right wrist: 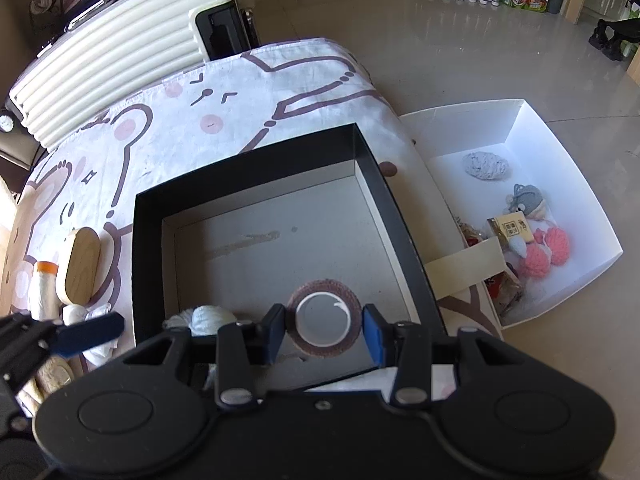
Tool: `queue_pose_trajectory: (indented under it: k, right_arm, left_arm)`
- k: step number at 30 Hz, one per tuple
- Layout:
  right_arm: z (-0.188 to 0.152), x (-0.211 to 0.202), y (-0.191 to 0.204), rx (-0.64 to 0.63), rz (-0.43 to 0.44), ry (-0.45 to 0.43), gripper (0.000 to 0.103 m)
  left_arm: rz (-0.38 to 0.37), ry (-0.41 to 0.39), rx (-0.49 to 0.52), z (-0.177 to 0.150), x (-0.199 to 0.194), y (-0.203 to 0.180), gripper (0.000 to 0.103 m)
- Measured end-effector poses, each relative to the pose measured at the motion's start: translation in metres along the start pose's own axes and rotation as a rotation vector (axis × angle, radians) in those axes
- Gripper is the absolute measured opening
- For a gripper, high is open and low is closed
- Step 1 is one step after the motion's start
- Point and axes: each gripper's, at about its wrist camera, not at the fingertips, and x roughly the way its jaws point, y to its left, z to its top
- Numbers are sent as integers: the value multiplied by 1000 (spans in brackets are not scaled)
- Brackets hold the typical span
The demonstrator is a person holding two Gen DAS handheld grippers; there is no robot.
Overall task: Organize objects
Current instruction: 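Open the left gripper to drop the yarn while the right gripper releases the tape inside the box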
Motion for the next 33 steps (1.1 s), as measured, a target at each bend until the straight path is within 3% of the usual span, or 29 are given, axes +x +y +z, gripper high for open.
queue_pose_trajectory:
  k: [11, 17, 22, 33]
  right_arm:
    - [-2, 8, 14, 17, 45, 35, 43]
    - [-2, 11, 20, -8, 22, 39, 44]
    - [-3, 11, 16, 25, 49, 56, 51]
    - [-2, -18, 5, 25, 21, -16, 52]
  left_arm:
    - [5, 13, -29, -7, -1, 15, 65]
    - [-6, 12, -48, -8, -1, 17, 66]
    - [-12, 17, -57, -7, 1, 18, 66]
    - [-5, 5, -72, -8, -6, 15, 66]
